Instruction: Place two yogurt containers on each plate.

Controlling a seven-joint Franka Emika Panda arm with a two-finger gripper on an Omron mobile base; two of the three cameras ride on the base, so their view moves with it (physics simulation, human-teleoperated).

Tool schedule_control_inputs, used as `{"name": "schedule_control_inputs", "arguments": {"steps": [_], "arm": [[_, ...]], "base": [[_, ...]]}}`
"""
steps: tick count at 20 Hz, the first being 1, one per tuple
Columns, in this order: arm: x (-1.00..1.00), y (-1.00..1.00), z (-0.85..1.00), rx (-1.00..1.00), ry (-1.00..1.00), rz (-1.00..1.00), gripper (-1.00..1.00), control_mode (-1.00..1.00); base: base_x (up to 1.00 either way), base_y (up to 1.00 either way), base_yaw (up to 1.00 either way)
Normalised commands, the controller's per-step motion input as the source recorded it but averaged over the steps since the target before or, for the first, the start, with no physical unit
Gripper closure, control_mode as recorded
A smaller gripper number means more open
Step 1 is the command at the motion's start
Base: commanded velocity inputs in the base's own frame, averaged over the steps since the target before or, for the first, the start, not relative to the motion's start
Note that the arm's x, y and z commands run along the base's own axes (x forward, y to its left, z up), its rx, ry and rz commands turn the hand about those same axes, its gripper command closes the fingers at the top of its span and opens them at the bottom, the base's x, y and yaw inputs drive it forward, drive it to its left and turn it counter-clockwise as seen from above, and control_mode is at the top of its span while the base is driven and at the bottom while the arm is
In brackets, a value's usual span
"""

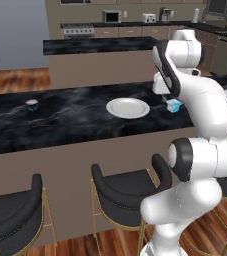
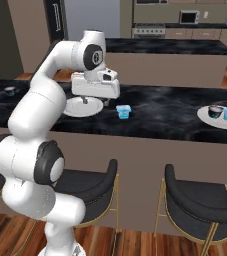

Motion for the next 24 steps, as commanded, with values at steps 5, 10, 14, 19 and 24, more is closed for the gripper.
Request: {"name": "schedule_control_inputs", "arguments": {"steps": [5, 10, 14, 19, 24], "arm": [[0.05, -0.52, -0.36, 0.05, 0.01, 0.32, -1.0, -1.0], [0.61, -0.48, -0.22, 0.0, 0.02, 0.21, -1.0, -1.0], [0.59, -0.19, -0.17, 0.0, 0.01, 0.1, -1.0, -1.0], [0.41, -0.06, -0.17, 0.0, 0.0, 0.01, -1.0, -1.0], [0.17, -0.01, -0.3, 0.0, 0.0, 0.0, -1.0, -1.0]], "base": [[0.0, 0.0, 0.0], [0.0, 0.0, 0.0], [0.0, 0.0, 0.0], [0.0, 0.0, 0.0], [0.0, 0.0, 0.0]]}}
